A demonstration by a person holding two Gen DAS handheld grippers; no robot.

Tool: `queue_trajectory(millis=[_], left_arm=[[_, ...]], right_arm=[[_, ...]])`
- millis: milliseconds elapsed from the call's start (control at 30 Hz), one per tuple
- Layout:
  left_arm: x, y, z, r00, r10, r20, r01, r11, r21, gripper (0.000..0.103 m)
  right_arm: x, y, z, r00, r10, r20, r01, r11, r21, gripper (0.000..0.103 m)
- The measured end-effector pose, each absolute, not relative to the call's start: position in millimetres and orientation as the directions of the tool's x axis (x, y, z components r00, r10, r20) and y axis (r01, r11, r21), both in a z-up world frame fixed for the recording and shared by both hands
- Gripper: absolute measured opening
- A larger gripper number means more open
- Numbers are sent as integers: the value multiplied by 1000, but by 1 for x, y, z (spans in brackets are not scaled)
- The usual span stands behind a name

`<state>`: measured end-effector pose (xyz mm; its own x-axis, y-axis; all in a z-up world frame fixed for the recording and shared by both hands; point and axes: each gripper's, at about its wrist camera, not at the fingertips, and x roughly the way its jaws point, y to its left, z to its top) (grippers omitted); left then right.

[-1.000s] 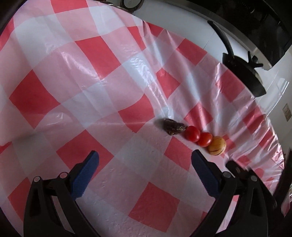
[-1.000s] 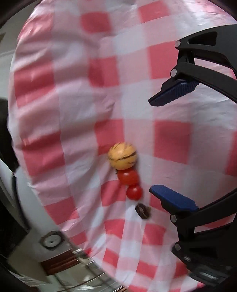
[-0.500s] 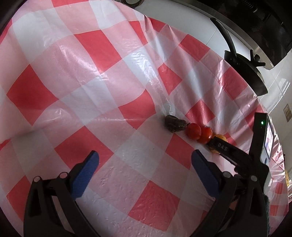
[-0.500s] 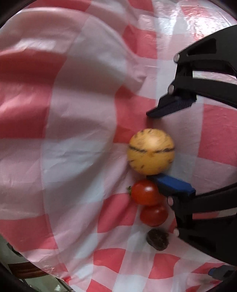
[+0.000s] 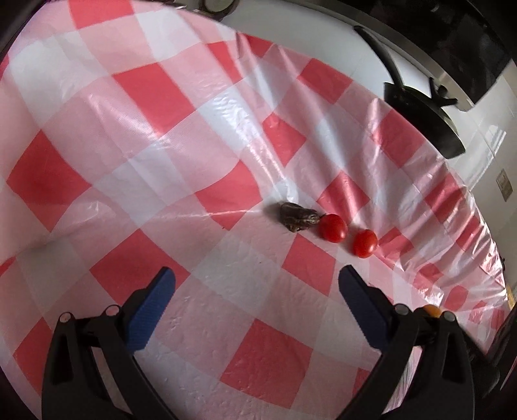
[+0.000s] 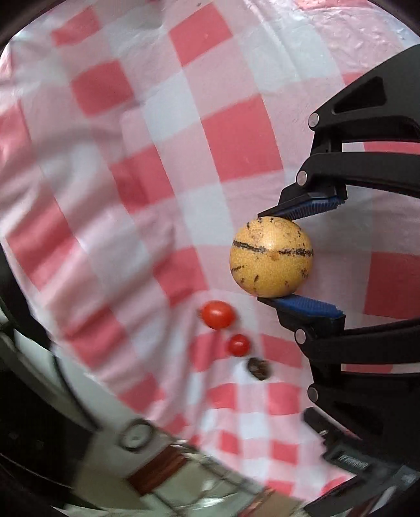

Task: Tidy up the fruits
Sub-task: 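Grasp the second yellow striped melon with the right tool while the left tool grasps a dark brown fruit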

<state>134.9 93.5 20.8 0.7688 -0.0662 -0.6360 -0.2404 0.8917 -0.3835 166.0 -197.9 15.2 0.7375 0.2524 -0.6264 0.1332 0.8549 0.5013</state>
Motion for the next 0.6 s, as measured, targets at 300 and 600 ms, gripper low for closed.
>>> queue_trajectory(millis=[300, 600], left_arm=[[164, 77, 24, 749, -97, -655, -195, 913, -359, 101], [247, 64, 15, 654, -39, -755, -203, 953, -225, 75]], right_arm=[[150, -206, 23, 764, 240, -599, 114, 863, 491, 43], [152, -202, 22, 756, 251, -605, 105, 866, 490, 43]])
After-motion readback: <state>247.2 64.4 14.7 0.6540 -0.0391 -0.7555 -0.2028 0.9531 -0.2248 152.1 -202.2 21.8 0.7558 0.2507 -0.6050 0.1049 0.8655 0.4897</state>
